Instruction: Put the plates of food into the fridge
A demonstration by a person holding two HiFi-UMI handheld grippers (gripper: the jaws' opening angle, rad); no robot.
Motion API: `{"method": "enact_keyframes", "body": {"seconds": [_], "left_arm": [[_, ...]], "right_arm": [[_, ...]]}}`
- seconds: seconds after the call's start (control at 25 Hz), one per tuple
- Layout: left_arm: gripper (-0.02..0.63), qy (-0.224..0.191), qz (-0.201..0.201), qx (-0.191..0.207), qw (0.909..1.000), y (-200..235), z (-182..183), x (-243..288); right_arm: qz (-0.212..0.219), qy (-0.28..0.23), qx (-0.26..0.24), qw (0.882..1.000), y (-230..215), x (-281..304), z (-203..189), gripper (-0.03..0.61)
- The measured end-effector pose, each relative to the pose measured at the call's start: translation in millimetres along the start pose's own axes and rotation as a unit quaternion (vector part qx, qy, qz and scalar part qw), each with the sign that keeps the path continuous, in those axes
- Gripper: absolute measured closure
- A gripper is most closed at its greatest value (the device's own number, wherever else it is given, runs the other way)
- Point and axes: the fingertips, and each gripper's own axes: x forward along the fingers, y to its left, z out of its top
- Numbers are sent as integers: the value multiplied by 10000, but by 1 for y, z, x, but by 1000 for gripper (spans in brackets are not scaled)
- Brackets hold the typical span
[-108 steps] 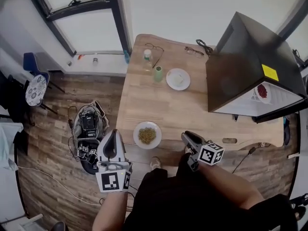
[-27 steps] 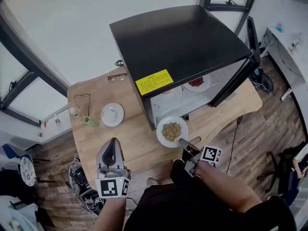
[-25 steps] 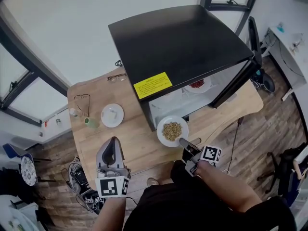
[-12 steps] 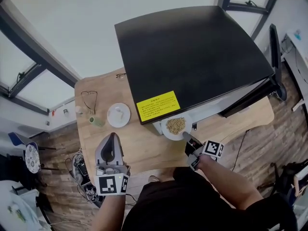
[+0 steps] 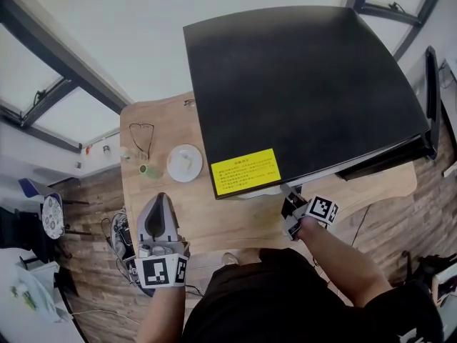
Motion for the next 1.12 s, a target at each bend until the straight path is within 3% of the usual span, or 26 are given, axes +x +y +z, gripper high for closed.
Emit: {"method": "enact_keyframes", "body": {"seconds": [0.32,0.6,0.76,0.96,1.12], "left_arm": [[609,51,369,-27,9993,27,-1,-20],[609,-34,508,-18,9987,48,2,-42],[609,-68,576,-5,9983,61,2,-55],[609,-93,585,-5,9982,73,1,-70],[609,-124,441,-4,9990,73,1,-73]], "right_arm": [[-239,48,-72,9997,-7,24,11,541],[-1080,245,-1135,9874,-13,34,18,533],[-1682,324,-1771,9692,-15,37,18,494],[-2554,351,-2819,9241,-15,37,22,437],[-2918,380,-3310,8966,-18,35,23,410]]}}
